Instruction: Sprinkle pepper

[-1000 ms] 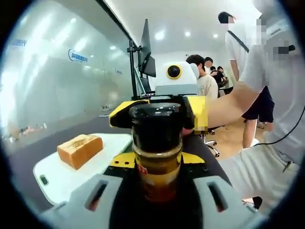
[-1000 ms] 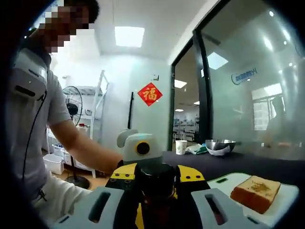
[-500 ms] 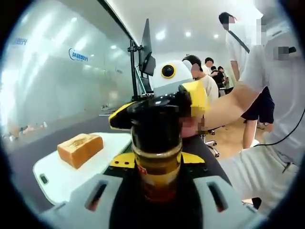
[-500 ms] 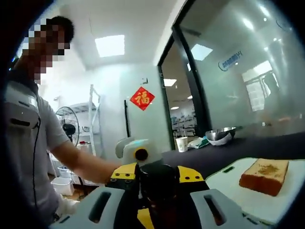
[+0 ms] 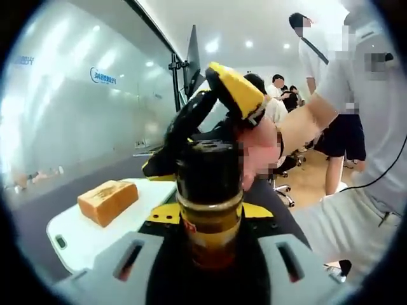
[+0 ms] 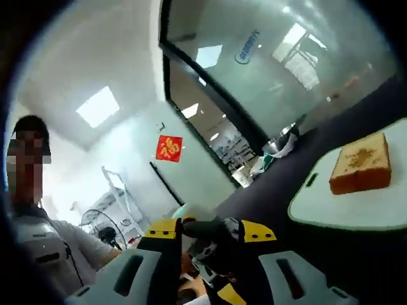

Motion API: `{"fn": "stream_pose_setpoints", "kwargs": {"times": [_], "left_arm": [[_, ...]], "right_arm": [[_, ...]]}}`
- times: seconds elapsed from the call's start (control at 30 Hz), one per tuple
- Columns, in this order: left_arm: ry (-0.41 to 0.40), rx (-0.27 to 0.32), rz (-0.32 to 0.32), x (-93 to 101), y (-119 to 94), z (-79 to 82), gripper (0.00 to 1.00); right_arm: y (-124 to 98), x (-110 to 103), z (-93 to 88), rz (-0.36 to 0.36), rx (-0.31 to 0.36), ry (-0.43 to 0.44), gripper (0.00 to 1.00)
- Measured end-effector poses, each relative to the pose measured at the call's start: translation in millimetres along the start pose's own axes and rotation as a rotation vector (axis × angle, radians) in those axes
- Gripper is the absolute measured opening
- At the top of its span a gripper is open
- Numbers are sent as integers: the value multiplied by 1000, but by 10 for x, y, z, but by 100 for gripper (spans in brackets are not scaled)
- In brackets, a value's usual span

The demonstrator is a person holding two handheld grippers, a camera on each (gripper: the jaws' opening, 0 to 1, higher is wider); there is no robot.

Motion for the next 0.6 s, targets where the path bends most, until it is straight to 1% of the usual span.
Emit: {"fn": "stream_pose_setpoints", "kwargs": {"times": [0.03,0.1,0.13,0.17,0.2,0.23,0.27,0.33,0.37,0.4,0.43,0.47,0.5,0.53,0.6], "left_arm": [[5,-1,0,25,13,9,22],[7,0,-2,33,18,16,22],[9,0,-3,45,21,18,22],[13,0,-5,35,15,15,22],[24,3,-9,51,18,21,22],[25,-2,-5,33,13,14,22],[19,1,-3,18,12,16,22],[15,1,0,11,5,19,22],[17,1,-3,14,3,20,22],[58,30,-16,36,14,62,22],[38,-14,-1,41,-18,-6,22],[40,-1,-1,41,-33,8,22],[31,4,-2,22,-25,13,22],[30,3,0,20,-29,11,22],[26,3,2,10,-34,8,22]], "right_arm": [[-6,12,1,-4,3,19,30],[13,64,32,-13,10,93,30],[25,-10,14,-12,15,121,30],[26,-28,45,-5,30,163,26],[23,-56,92,3,53,228,24],[31,-35,59,-16,11,274,24],[43,-15,61,-15,18,242,24],[64,-35,52,-21,22,246,24],[74,-45,54,-21,29,266,22],[51,28,-36,-109,-39,230,16],[60,51,-41,-130,-11,176,8],[61,63,-23,-86,15,276,6],[59,99,-23,-84,19,317,6],[56,128,-18,-91,16,287,6],[70,112,2,-93,18,263,6]]}}
Point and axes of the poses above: the point that each gripper's makers call its tool centre point, and the gripper's own axes: y roughly forward along the fingers, x roughly to its right, z roughly out of its top, the point moved 7 cm from there along -y, roughly backward along the fingers, and after that the axes turned 8 degrees about -y, right-handed, at the moved point
